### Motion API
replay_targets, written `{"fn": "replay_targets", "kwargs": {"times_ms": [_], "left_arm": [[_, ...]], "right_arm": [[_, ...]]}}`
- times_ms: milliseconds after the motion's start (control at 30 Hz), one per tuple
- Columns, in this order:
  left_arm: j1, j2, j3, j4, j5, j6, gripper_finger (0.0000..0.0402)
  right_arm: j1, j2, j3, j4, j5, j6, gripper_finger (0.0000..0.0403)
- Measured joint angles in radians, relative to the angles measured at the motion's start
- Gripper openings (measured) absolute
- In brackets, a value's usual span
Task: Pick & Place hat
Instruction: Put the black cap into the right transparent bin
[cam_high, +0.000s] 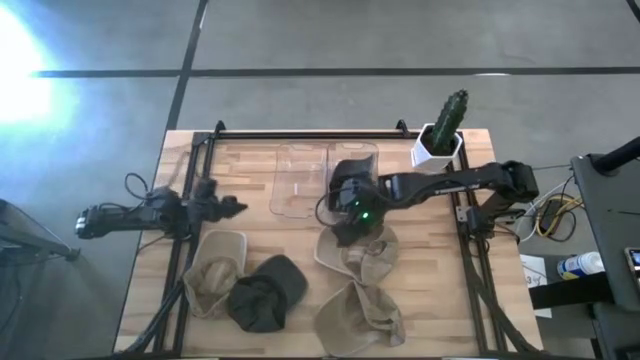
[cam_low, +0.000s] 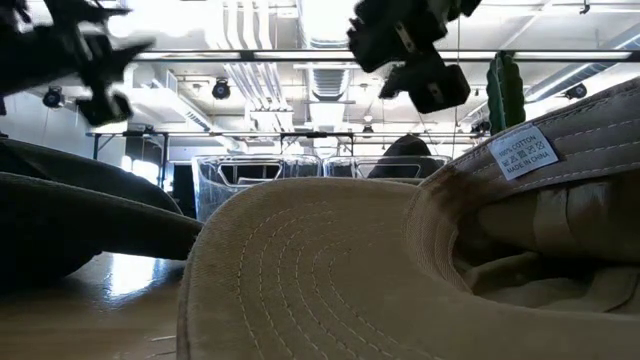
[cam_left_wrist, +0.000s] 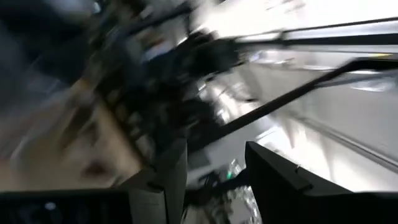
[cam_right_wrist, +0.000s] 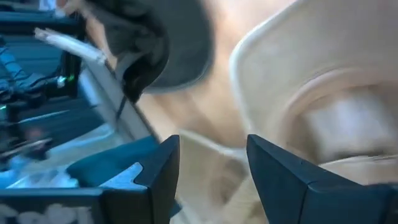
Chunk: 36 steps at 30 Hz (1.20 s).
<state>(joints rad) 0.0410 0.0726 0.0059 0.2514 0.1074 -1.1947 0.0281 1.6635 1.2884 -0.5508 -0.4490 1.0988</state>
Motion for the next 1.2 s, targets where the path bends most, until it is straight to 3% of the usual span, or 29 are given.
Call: {"fn": "replay_targets", "kwargs": {"times_ms": [167, 367, 500, 633, 933, 1200], "left_arm": [[-0.018, 0.056, 0.002, -0.125, 0.180, -0.127, 0.0154], [-0.089, 0.132, 0.076, -0.216, 0.304, -0.121, 0.0139], [-0.159, 0.198, 0.166, -0.437, 0.284, -0.061, 0.0116], [-0.230, 0.276, 0.248, -0.621, 0.168, -0.017, 0.0097], [-0.404, 0.493, 0.322, -0.652, 0.111, -0.040, 0.0092], [-0.546, 0.677, 0.340, -0.574, 0.123, -0.143, 0.0092]], "right_arm": [[0.059, 0.070, 0.000, 0.078, -0.019, 0.126, 0.0184], [0.130, 0.141, -0.001, 0.114, 0.010, 0.244, 0.0185], [0.144, 0.207, -0.001, 0.156, 0.041, 0.306, 0.0185], [0.155, 0.274, -0.001, 0.281, 0.052, 0.338, 0.0185], [0.230, 0.436, -0.001, 0.672, 0.083, 0.514, 0.0185], [0.296, 0.526, 0.001, 0.874, 0.217, 0.645, 0.0185]]}}
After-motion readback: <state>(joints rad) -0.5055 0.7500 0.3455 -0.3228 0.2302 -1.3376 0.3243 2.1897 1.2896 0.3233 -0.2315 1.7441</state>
